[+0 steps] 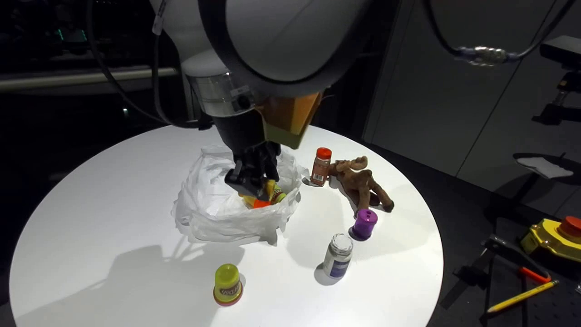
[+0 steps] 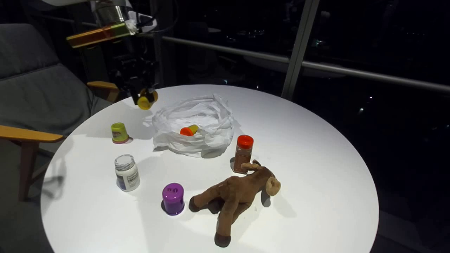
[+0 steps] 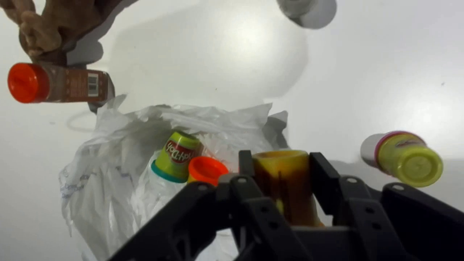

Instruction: Remove the contents from the white plastic and put them on the table

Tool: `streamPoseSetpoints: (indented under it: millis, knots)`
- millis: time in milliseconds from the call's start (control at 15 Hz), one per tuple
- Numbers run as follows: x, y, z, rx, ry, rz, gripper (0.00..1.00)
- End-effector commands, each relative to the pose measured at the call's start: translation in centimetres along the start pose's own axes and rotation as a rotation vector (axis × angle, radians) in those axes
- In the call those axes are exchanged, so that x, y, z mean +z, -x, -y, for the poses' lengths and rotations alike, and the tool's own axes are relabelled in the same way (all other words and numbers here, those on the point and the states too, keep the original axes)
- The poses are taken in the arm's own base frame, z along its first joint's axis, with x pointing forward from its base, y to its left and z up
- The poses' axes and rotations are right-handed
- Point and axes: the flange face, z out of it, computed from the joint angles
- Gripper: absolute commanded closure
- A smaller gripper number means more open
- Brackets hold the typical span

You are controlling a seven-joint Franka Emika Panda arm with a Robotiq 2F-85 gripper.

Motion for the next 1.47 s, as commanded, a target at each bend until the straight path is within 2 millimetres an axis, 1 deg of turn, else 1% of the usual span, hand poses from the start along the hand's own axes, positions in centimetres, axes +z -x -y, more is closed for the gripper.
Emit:
streamPoseSetpoints:
  millis: [0,67,200,333,600,800,1000,1200,1400]
  knots:
    - [0.2,3.4,2.7,0.001,-0.033,-0.004,0.82]
    - [0.8,3.6,3.5,-0.01,-0.048,0.009,0.82]
    - [2.3,3.1,4.3,-0.01,-0.079,0.033,0.82]
    - [3.5,1.8,4.2,0.026,-0.125,0.043,0.82]
    - [6.9,-0.2,2.6,0.14,-0.17,0.109,0.82]
    - [8.8,-1.2,2.4,0.151,-0.234,0.156,0.82]
    - [9.6,-1.6,3.3,0.128,-0.306,0.173,0.82]
    - [10.0,-1.4,4.7,0.113,-0.337,0.198,0.82]
    - [10.2,-0.9,5.6,0.13,-0.337,0.211,0.82]
